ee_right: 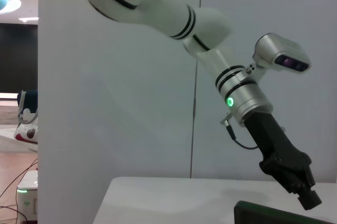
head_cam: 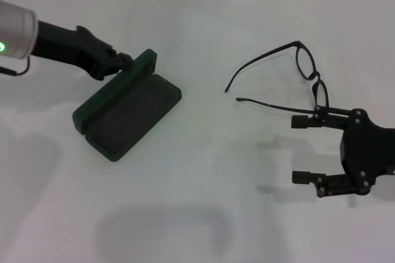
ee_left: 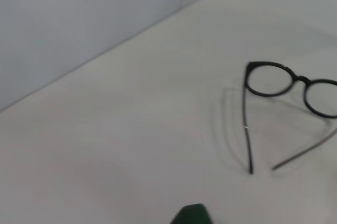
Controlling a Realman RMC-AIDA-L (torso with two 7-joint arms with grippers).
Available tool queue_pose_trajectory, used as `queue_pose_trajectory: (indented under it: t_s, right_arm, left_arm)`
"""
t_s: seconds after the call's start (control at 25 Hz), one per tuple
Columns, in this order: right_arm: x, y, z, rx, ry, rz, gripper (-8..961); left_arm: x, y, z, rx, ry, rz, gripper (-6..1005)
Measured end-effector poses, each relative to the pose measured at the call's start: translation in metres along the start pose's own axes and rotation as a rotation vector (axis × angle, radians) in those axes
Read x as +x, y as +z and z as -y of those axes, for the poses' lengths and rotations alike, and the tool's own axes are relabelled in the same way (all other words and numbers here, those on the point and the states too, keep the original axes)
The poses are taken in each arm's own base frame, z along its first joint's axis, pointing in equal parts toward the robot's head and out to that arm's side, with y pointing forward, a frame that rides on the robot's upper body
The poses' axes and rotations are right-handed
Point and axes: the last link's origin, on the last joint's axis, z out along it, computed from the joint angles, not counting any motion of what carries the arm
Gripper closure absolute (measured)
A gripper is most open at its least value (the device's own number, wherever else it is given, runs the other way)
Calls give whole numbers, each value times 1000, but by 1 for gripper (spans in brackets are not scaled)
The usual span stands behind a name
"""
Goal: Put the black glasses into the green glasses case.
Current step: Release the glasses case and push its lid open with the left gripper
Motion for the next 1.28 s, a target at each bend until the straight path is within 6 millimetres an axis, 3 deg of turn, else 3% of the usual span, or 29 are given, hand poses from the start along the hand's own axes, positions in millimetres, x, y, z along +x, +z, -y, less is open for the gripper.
queue_pose_trajectory:
  t_s: [0.36,0.6,0.76,1.04,1.28]
  right_arm:
    - [2,-2,-2,5,-4,0,140]
    - [0,-2,0,0,-15,-3,141]
    - [0,-3,1,0,-19,-6,141]
    - [-3,-2,3,-6,-39,-4,140]
    - [-1,-3,1,-1,-38,-6,141]
  left_arm:
    - [14,2,-4,-27,-23,-17,944]
    - [2,-5,-1,5,-58,-24,760]
    - [-8,-3,-4,-10,-62,11,519]
    - [-10,-1,-4,-2,-68,22,293]
    - [-13,4,-1,19,-71,47,321]
